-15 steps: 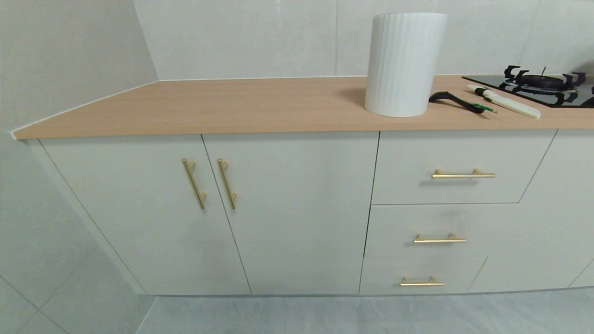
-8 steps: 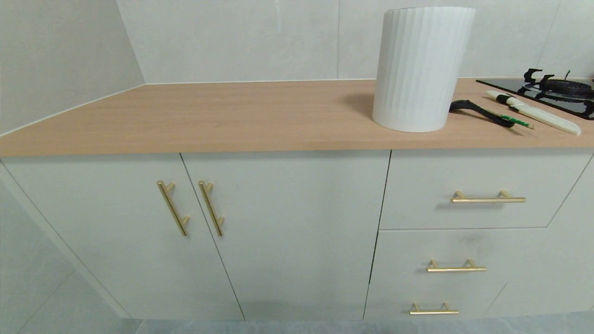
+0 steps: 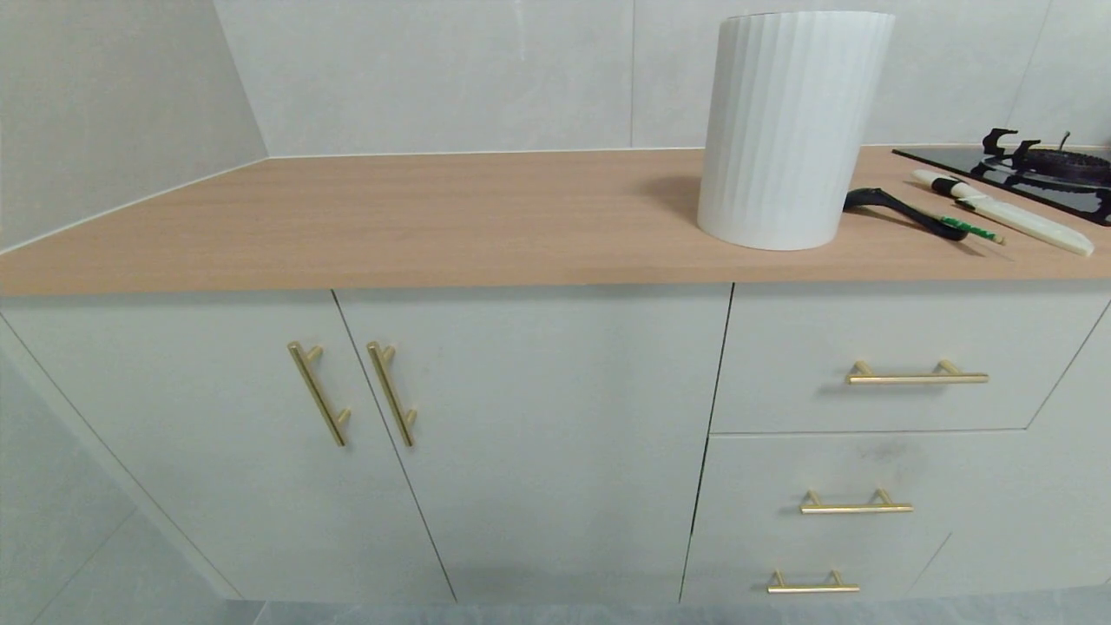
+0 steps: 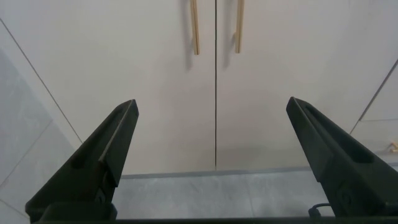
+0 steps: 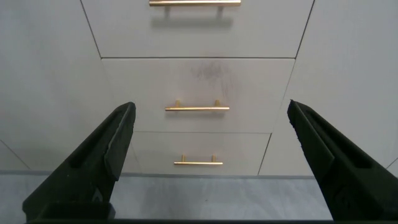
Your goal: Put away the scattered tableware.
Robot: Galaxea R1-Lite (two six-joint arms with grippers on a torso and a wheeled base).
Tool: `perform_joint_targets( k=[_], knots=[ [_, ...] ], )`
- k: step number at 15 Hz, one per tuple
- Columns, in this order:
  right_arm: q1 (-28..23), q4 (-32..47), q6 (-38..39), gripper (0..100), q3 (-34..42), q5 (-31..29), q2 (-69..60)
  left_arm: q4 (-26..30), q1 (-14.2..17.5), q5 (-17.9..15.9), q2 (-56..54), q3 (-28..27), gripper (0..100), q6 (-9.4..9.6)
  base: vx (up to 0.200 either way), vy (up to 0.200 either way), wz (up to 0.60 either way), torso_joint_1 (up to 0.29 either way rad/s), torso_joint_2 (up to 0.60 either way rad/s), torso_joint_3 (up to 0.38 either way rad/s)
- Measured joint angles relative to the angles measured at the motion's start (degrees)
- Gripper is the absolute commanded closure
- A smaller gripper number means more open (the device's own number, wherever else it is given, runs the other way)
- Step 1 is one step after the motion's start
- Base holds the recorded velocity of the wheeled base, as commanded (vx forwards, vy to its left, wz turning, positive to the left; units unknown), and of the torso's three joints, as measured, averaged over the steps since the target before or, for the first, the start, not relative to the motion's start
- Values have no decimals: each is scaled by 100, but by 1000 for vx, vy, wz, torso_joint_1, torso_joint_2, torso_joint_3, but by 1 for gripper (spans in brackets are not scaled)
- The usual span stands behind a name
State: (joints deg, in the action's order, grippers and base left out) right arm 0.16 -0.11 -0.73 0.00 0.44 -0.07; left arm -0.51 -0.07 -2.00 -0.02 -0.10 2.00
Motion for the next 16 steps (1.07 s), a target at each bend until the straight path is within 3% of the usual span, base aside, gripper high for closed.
perform_joint_targets(
  k=[3, 6, 12, 16],
  knots=[
    [0, 18, 2, 0, -57, -11, 18, 0, -2, -2, 0, 0, 0, 0, 0, 0, 0, 0, 0, 0],
    [28, 119, 340, 0, -884, -20, 440, -2, -4, 0, 0, 0, 0, 2, 0, 0, 0, 0, 0, 0],
    [85, 517, 139, 0, -1677, 71, 3282, 0, -2, 0, 0, 0, 0, 0, 0, 0, 0, 0, 0, 0],
    [141, -93, 95, 0, -1852, 323, 5636, 0, 0, -2, 0, 0, 0, 0, 0, 0, 0, 0, 0, 0]
  ],
)
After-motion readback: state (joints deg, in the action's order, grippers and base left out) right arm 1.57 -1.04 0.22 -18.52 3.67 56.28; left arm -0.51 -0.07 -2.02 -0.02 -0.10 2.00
